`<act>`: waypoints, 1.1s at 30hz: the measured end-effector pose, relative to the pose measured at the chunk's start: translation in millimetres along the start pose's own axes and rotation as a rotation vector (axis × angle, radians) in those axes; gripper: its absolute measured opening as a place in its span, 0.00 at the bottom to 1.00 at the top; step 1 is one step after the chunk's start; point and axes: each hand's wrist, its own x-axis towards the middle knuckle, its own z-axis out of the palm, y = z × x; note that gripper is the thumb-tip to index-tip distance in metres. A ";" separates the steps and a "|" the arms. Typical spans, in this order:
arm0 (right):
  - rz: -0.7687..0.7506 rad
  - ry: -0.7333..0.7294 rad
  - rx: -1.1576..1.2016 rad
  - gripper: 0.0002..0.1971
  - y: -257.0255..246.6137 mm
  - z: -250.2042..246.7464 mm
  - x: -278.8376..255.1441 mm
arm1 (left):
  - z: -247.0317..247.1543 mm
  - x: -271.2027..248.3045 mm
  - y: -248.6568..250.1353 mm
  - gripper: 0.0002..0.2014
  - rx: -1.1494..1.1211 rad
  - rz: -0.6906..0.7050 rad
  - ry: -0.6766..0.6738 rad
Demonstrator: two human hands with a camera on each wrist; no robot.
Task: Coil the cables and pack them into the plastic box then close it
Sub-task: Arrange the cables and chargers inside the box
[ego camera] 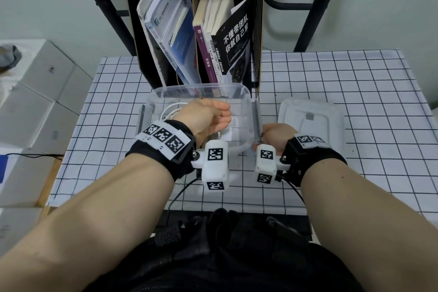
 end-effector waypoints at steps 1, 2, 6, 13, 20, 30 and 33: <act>0.010 -0.005 0.019 0.10 0.5 0.6 -0.4 | 0.1 -0.4 -0.4 0.13 0.000 0.002 0.000; -0.003 -0.022 -0.003 0.10 -0.3 0.9 -5.3 | 0.4 -1.0 -0.7 0.13 0.000 0.004 0.000; 0.010 -0.019 -0.079 0.12 -0.2 4.9 -14.7 | -0.1 -3.9 -1.8 0.12 0.003 0.008 -0.010; 0.012 -0.003 -0.008 0.22 17.9 12.6 -17.6 | -2.8 -9.0 -5.3 0.12 -0.004 0.012 -0.023; 0.005 -0.058 -0.239 0.28 12.4 16.5 -36.5 | -6.1 -15.5 -9.5 0.12 -0.022 0.018 -0.041; -0.059 0.018 -0.196 0.26 21.4 33.5 -40.7 | -10.5 -23.2 -11.3 0.11 -0.048 0.028 -0.050; -0.075 0.056 -0.369 0.28 18.3 38.2 -36.4 | -13.1 -24.8 -12.2 0.12 -0.051 0.027 -0.046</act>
